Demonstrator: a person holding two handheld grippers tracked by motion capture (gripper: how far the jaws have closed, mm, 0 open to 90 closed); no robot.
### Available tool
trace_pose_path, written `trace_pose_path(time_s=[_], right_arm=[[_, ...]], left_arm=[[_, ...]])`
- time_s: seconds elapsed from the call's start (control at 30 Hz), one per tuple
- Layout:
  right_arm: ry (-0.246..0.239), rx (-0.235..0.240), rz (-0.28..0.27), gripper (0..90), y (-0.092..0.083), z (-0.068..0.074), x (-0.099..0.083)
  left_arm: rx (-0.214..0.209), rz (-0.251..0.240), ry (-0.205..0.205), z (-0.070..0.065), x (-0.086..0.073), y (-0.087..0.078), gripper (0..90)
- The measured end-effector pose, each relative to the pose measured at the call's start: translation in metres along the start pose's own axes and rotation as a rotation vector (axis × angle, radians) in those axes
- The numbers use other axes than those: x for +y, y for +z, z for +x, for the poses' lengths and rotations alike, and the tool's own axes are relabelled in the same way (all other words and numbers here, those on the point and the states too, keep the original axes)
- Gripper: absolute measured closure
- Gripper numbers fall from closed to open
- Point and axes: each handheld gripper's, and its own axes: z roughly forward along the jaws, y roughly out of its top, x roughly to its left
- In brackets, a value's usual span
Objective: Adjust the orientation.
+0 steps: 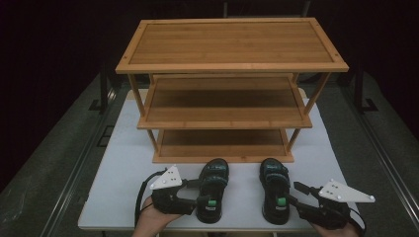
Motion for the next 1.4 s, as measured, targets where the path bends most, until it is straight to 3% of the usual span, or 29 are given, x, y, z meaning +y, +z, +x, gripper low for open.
trace_pose_path(time_s=[0.33, 0.7, 0.97, 1.27, 1.4], right_arm=[[0.016, -0.039, 0.038, 50.4, 0.009, -0.004, 0.001], [0.029, -0.072, 0.09, 55.4, 0.025, -0.004, 0.002], [0.032, -0.099, 0.091, 60.5, 0.03, -0.002, 0.001], [0.027, -0.13, 0.09, 72.5, 0.033, -0.002, 0.002], [0.016, -0.147, 0.085, 75.5, 0.032, -0.003, 0.001]], left_arm=[[0.064, 0.038, -0.002, 0.007, 0.003, 0.008, 41.2], [0.138, 0.097, -0.014, 0.01, 0.002, 0.019, 50.1], [0.154, 0.089, -0.031, 0.01, 0.001, 0.021, 58.0], [0.218, 0.08, 0.003, 0.008, 0.002, 0.022, 74.1], [0.236, 0.066, 0.01, 0.008, 0.0, 0.02, 76.5]])
